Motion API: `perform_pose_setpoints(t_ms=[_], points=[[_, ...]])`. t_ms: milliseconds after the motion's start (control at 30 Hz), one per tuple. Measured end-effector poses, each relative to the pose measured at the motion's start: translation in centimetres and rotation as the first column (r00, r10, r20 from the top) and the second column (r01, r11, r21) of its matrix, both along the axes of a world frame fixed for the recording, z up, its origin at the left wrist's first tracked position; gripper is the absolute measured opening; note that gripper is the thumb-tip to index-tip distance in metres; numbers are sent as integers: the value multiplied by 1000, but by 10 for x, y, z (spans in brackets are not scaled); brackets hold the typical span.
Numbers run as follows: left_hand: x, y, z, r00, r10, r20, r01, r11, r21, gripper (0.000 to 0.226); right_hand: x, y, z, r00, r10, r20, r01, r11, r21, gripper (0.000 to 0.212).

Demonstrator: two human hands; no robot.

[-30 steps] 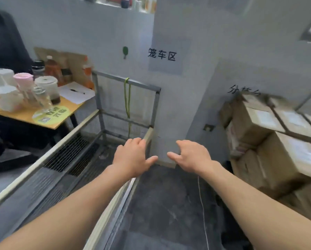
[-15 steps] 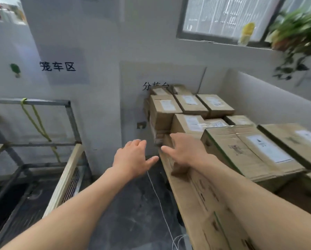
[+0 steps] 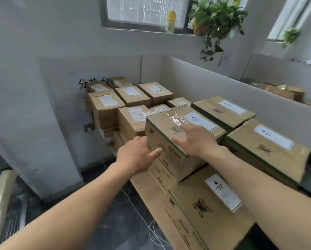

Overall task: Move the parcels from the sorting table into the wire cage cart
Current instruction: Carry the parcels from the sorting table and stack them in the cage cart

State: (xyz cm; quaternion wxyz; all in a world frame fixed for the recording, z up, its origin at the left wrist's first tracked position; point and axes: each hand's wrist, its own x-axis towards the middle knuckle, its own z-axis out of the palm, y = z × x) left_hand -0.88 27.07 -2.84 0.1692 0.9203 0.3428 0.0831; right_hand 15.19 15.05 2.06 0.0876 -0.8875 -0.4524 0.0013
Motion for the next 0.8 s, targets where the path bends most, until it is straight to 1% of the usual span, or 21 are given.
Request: perform_pose_setpoints(t_ms=[67, 200, 300, 433, 533, 600, 800], points=[[11, -10, -7, 1000, -26, -11, 26, 1000, -5, 70, 7, -19, -5, 998, -68, 2, 68, 998, -15, 63], [24, -24, -19, 998, -61, -26, 60, 998, -13, 74, 13, -52, -12, 988, -157, 13, 157, 988, -14, 57], [27, -32, -28, 995, -95, -21, 94, 995, -14, 73, 9, -73, -20, 973, -231, -20, 230, 973, -10, 56], [25, -43, -42, 990, -130, -49, 128, 991, -36, 73, 0, -96, -36, 948, -315, -52, 312, 948, -67, 65], [21, -52, -51, 986, -152, -73, 147, 987, -71, 70, -3, -113, -50, 926, -368, -81, 360, 927, -104, 63], [19, -58, -58, 982, -158, -100, 150, 985, -83, 66, -2, -123, -60, 912, -400, -87, 384, 910, -154, 61], [20, -80, -86, 972, -151, -180, 135, 986, -95, 74, 12, -155, -96, 880, -461, -110, 423, 869, -257, 52]])
